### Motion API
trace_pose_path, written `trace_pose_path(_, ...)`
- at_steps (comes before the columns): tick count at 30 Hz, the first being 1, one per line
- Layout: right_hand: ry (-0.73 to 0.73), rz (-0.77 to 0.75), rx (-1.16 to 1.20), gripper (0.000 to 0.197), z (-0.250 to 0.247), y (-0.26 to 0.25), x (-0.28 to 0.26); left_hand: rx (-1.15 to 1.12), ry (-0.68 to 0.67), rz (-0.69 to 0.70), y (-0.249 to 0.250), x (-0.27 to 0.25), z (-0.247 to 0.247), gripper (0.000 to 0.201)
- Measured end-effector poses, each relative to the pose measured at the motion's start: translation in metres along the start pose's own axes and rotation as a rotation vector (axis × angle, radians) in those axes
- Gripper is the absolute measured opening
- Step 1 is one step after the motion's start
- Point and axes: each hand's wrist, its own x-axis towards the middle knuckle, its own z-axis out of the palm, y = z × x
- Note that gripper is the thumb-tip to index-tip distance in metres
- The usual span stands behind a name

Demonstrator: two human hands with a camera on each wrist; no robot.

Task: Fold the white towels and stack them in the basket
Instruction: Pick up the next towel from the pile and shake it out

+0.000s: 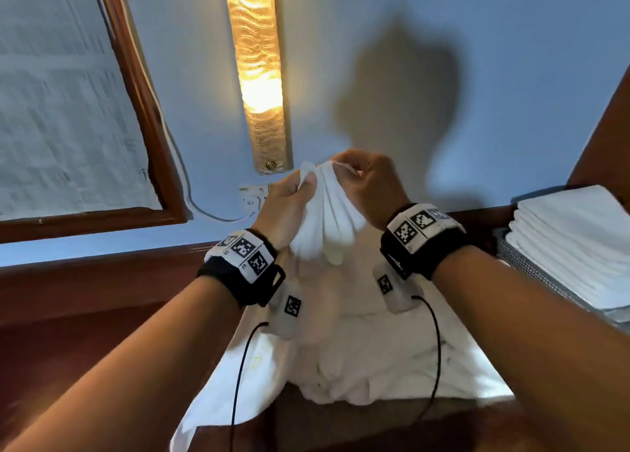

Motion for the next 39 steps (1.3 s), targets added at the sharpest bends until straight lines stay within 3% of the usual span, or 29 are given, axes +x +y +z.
trace_pose_path(2,0.054,-0.002,-0.148,0.038,-0.015,-0.011,0.006,-0.060,-0.032,-0.008,0.000,0.005,0.010,0.027)
trace_pose_path(4,0.068,-0.001,-0.242,0.047,-0.027,-0.017,-0.002,0.036,-0.052,0.018,0.005,0.011,0.015,0.042)
trace_pose_path(8,-0.103,-0.087,-0.412,0.026,-0.039,0.006,-0.046,0.249,-0.098,0.104,0.031,0.012,0.012,0.057)
trace_pose_path(9,-0.131,-0.068,-0.470,0.030,-0.041,0.019,-0.058,0.248,-0.123,0.112,0.037,0.008,0.009,0.060)
trace_pose_path(12,-0.117,0.075,-0.628,0.041,-0.045,0.054,-0.088,0.250,-0.137,0.126,0.042,-0.002,-0.004,0.050)
trace_pose_path(14,-0.157,0.334,-0.740,0.032,-0.051,0.070,-0.106,0.228,-0.099,0.099,0.043,-0.010,-0.023,0.056)
trace_pose_path(16,-0.096,0.568,-0.673,0.023,-0.059,0.069,-0.120,0.167,-0.055,0.072,0.040,-0.017,-0.047,0.062)
trace_pose_path(17,-0.017,0.606,-0.601,0.021,-0.059,0.062,-0.122,0.143,-0.054,0.064,0.040,-0.023,-0.059,0.056)
trace_pose_path(19,0.122,0.564,-0.522,0.020,-0.046,0.035,-0.113,0.150,-0.066,0.029,0.039,-0.039,-0.081,0.053)
trace_pose_path(21,0.167,0.436,-0.457,0.026,-0.015,-0.006,-0.094,0.120,-0.094,0.010,0.040,-0.059,-0.098,0.058)
trace_pose_path(25,0.016,0.262,-0.242,0.020,0.049,-0.100,-0.072,0.101,-0.029,0.019,0.053,-0.091,-0.123,0.045)
trace_pose_path(27,-0.045,0.149,-0.272,0.015,0.068,-0.143,-0.071,0.114,-0.009,0.035,0.059,-0.105,-0.131,0.049)
trace_pose_path(29,-0.072,0.096,-0.365,0.027,0.076,-0.177,-0.075,0.117,-0.046,0.044,0.063,-0.118,-0.137,0.055)
trace_pose_path(34,-0.194,0.186,-0.515,0.036,0.085,-0.224,-0.116,0.209,-0.050,0.134,0.089,-0.142,-0.163,0.043)
trace_pose_path(39,-0.243,0.302,-0.538,0.023,0.110,-0.199,-0.171,0.402,-0.021,0.203,0.115,-0.158,-0.197,0.046)
